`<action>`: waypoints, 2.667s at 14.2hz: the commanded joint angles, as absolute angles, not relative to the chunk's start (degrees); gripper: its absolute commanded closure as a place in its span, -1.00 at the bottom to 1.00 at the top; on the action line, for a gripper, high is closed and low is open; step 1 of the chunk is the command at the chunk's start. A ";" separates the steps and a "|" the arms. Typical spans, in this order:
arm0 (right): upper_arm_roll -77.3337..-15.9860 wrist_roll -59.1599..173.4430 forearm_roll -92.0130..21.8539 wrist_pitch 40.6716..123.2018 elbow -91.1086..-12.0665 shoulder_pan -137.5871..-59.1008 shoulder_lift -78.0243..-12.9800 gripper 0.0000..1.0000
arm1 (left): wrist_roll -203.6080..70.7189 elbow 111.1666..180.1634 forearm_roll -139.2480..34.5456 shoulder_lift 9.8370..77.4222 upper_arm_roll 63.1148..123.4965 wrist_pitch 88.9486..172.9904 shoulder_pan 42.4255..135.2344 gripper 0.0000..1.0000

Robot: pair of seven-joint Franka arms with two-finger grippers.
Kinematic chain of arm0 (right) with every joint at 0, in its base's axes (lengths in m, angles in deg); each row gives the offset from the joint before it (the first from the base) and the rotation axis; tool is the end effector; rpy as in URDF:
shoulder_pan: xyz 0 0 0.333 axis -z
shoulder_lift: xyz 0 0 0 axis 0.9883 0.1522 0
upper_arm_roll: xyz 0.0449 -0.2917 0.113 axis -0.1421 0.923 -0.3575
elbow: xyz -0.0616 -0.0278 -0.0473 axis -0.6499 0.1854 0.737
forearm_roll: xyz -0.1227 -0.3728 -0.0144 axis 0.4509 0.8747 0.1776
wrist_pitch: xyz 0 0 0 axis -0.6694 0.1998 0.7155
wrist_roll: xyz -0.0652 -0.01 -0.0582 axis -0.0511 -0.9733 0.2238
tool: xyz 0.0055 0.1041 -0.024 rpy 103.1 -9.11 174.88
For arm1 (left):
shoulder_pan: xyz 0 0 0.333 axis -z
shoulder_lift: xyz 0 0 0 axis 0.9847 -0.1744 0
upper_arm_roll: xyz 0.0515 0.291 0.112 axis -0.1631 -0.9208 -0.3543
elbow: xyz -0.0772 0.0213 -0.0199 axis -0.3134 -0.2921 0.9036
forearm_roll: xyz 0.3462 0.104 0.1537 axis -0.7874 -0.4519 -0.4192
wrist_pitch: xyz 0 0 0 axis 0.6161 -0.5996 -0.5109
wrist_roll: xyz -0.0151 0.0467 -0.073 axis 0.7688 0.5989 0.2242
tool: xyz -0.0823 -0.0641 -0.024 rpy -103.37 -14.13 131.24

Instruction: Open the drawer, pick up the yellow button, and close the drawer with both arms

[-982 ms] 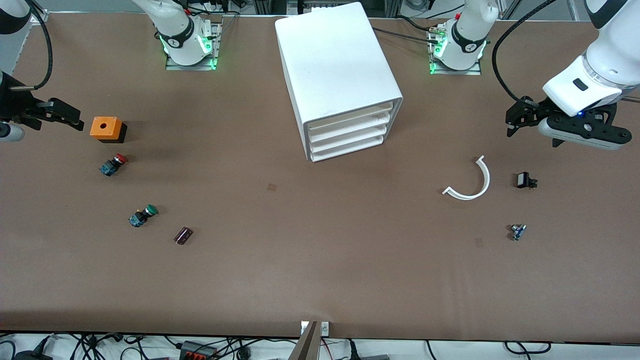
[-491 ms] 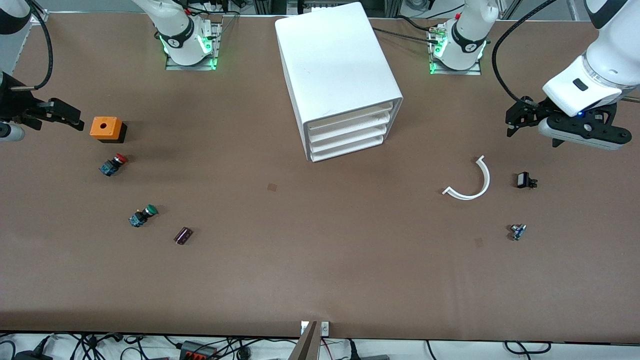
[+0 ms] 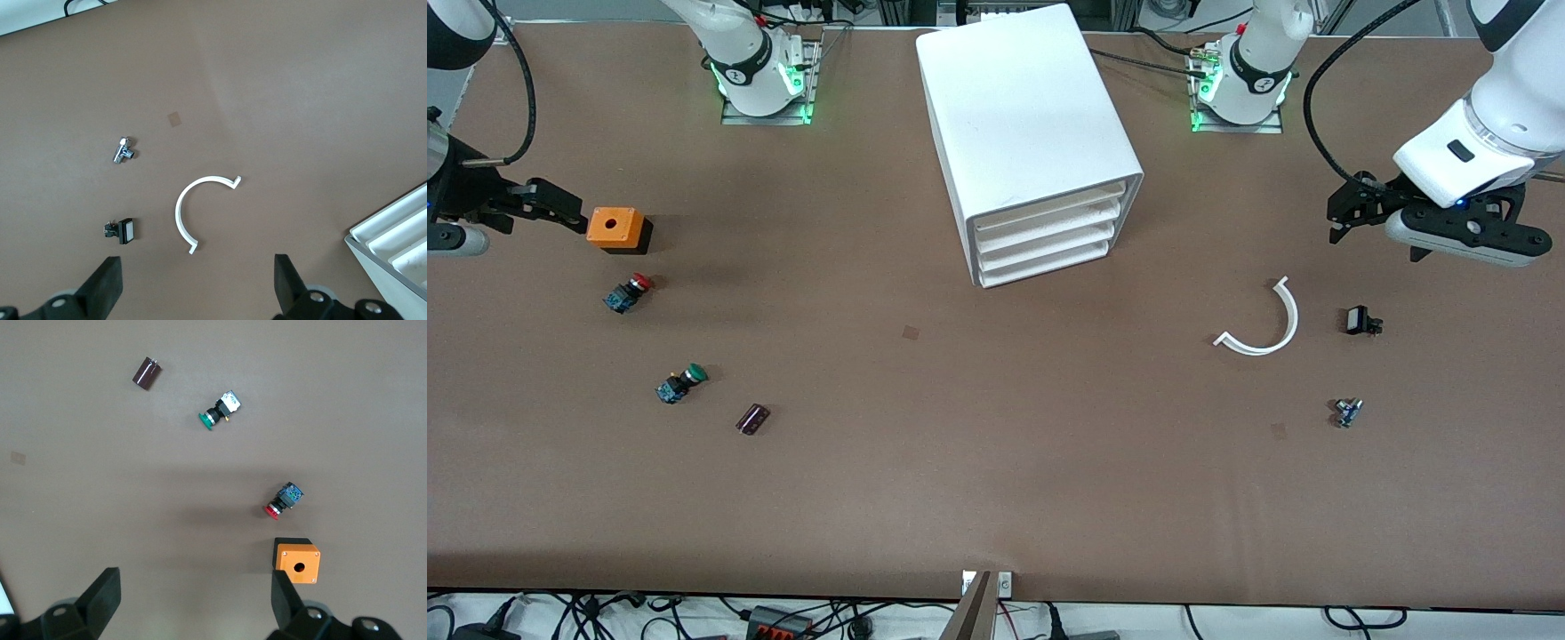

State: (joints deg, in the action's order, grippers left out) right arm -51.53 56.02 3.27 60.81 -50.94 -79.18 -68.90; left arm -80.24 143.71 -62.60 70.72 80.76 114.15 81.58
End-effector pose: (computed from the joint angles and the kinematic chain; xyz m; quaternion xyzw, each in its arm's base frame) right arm 0.5546 -0.0281 0.5624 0.9992 0.0123 -0.0359 0.0103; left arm 0.5558 -0.0700 0.5914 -0.9910 0.1291 -0.0345 0.0122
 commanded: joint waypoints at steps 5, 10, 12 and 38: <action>-51.85 56.42 0.46 61.33 -50.04 -83.62 -67.56 -1.00 | -80.01 142.10 -63.10 69.43 80.34 113.12 81.10 -1.00; -51.93 56.15 -0.25 61.41 -48.02 -87.39 -64.93 -1.00 | -80.01 142.10 -63.10 69.43 80.43 113.03 81.10 -1.00; -51.85 56.06 -2.09 61.50 -47.58 -88.19 -64.14 -1.00 | -80.01 142.10 -63.10 69.43 80.34 112.95 81.10 -1.00; -51.93 55.45 -4.56 68.27 -42.74 -98.82 -57.28 -1.00 | -80.01 142.02 -63.10 69.43 80.61 112.77 81.10 -1.00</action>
